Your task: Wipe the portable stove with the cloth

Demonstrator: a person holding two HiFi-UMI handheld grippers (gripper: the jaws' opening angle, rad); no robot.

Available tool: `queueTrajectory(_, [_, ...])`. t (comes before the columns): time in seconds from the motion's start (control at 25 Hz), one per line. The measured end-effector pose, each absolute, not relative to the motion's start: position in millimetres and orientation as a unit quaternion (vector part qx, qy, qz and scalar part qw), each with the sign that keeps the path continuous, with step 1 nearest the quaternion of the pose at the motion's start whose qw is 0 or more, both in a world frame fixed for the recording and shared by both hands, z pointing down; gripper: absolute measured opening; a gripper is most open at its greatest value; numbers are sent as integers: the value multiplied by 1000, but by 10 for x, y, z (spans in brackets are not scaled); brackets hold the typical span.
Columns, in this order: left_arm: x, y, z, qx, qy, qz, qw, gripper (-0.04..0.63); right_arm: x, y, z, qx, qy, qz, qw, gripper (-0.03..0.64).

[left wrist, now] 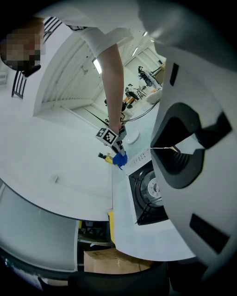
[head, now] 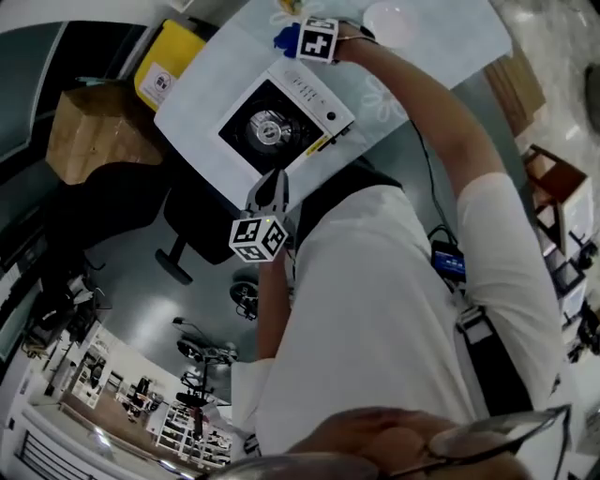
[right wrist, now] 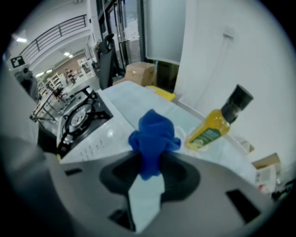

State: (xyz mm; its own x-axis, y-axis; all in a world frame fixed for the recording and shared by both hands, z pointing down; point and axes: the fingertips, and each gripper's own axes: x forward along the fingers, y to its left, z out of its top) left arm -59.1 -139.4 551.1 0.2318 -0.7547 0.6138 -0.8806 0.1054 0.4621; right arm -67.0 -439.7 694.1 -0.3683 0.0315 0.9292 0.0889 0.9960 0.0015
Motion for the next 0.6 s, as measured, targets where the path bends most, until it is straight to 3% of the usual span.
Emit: queueTrajectory(0.6, [-302, -922, 5685, 689, -572, 99, 433, 37, -204, -3830, 7162, -27, -828, -23, 559, 137])
